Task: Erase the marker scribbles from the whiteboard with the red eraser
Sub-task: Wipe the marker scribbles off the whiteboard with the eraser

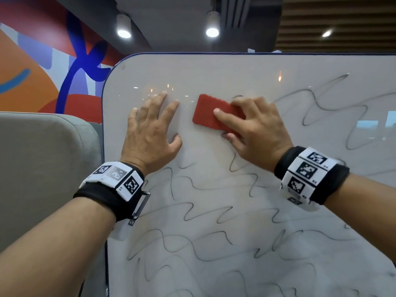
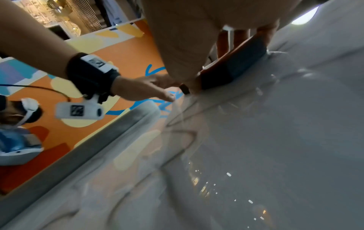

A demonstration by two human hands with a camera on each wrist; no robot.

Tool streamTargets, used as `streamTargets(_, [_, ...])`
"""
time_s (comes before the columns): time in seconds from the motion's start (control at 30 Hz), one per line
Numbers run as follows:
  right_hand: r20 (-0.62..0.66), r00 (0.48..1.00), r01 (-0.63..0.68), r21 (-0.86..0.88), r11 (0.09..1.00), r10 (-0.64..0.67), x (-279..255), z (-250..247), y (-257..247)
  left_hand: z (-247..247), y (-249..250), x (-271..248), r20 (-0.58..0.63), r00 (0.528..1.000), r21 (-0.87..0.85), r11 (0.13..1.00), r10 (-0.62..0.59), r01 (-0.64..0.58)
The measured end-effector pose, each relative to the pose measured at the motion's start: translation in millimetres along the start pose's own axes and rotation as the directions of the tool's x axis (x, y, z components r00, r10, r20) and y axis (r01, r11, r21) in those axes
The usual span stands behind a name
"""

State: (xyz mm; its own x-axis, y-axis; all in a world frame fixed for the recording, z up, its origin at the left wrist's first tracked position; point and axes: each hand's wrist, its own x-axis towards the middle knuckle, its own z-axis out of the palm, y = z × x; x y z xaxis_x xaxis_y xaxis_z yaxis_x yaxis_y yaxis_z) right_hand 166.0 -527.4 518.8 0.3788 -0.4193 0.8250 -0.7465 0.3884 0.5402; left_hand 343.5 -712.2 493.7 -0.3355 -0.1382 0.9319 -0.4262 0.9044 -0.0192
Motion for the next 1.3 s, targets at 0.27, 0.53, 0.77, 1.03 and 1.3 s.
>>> streamTargets(0.27, [0.084, 0.987, 0.14, -0.001, 0.99, -0.139, -2, -7, 12, -1, 9, 4, 0.001, 1.0, 0.038, 0.999, -0.012, 0.012])
streamTargets(0.53, [0.073, 0.973, 0.217, 0.021, 0.976, -0.218, -38, 4, -4, -4, 29, 7, 0.058, 0.997, 0.054, 0.998, -0.044, 0.04])
streamTargets(0.77, [-0.015, 0.995, -0.097, -0.015, 0.995, 0.097, -4, -19, 38, -2, 45, 8, 0.071, 0.995, 0.039, 0.996, -0.077, 0.074])
streamTargets(1.03, [0.06, 0.978, 0.199, 0.022, 0.98, -0.2, -37, -13, 38, 4, 72, 2, 0.064, 0.994, 0.039, 0.996, -0.087, 0.085])
streamTargets(1.3, [0.005, 0.997, 0.082, 0.047, 0.996, -0.082, -41, -11, 36, 7, 89, 0, 0.064, 0.991, 0.022, 0.993, -0.114, 0.113])
